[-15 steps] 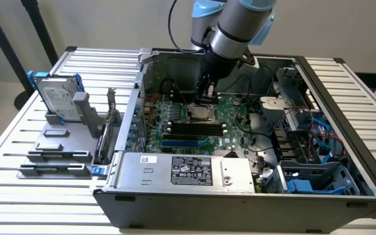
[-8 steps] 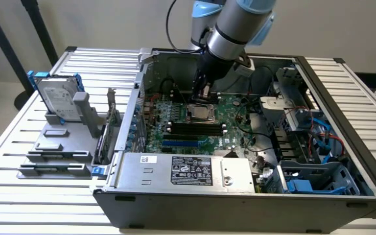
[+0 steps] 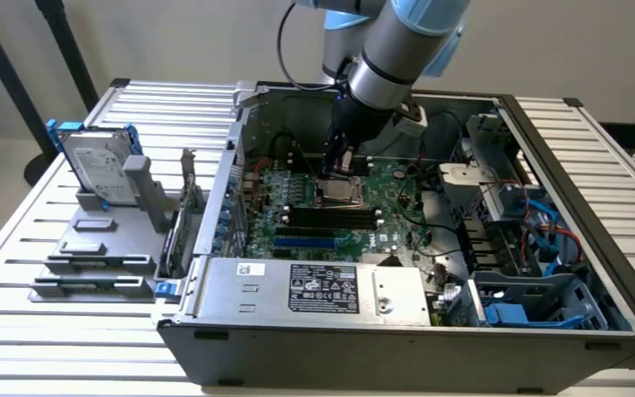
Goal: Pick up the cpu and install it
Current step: 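Close the cpu cover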
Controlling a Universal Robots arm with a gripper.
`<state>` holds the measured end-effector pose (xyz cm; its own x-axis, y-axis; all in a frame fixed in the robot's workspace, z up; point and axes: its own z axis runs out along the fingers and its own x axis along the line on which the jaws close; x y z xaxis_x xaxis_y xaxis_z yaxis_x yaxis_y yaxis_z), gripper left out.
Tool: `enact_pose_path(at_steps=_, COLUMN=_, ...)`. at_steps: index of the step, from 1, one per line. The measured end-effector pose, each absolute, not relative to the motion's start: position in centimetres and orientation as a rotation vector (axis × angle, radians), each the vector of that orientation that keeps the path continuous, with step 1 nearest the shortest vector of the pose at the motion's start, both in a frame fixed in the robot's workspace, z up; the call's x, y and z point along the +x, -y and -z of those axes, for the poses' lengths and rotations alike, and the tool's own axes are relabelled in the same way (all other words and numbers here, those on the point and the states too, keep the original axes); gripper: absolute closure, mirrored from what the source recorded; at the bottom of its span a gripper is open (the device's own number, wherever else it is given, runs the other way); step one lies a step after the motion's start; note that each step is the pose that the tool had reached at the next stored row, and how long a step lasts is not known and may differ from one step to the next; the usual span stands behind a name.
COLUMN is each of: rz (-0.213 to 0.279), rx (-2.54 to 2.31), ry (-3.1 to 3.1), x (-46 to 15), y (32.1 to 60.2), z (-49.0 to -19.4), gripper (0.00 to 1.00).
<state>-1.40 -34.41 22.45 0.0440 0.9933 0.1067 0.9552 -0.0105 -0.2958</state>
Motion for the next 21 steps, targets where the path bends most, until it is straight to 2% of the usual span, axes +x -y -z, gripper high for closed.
enact_pose_path(at_steps=21, rz=-0.173, rx=-2.021, ry=1.971, x=-1.7, y=34.4, z=-20.8, gripper=0.89)
